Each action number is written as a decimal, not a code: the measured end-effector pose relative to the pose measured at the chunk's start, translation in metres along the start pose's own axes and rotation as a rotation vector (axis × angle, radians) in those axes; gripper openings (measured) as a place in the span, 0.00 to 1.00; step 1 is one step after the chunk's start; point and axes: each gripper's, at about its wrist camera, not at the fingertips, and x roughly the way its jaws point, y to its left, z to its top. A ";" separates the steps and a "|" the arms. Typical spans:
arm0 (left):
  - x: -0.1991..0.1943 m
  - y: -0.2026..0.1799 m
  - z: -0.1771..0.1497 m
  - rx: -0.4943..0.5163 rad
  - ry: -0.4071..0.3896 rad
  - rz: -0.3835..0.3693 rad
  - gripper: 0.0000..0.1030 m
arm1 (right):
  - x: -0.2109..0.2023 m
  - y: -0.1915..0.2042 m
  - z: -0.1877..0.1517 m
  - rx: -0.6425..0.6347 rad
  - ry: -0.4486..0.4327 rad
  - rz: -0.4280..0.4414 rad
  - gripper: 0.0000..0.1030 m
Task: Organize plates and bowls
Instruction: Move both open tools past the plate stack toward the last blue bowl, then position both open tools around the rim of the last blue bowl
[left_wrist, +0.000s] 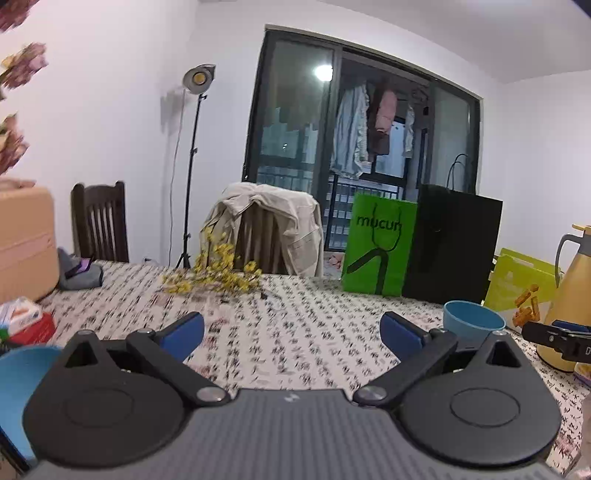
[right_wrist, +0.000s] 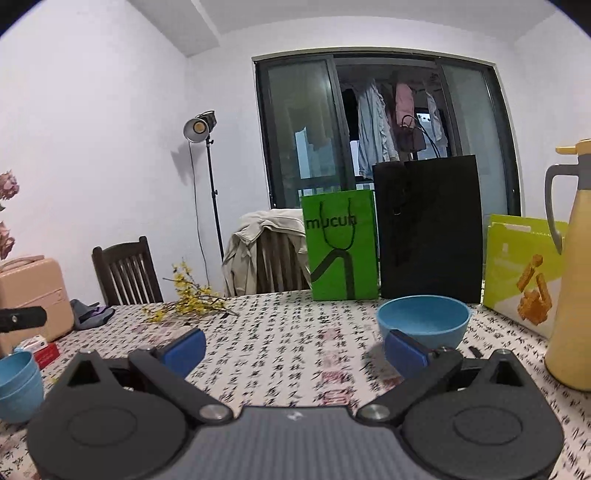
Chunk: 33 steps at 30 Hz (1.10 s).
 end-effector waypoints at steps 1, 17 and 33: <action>0.002 -0.003 0.004 0.008 -0.006 -0.003 1.00 | 0.002 -0.004 0.005 0.005 0.004 0.003 1.00; 0.050 -0.075 0.083 0.026 0.009 -0.078 1.00 | 0.044 -0.077 0.089 0.089 0.054 -0.030 1.00; 0.129 -0.180 0.132 0.086 0.069 -0.069 1.00 | 0.125 -0.156 0.105 0.194 0.108 -0.223 1.00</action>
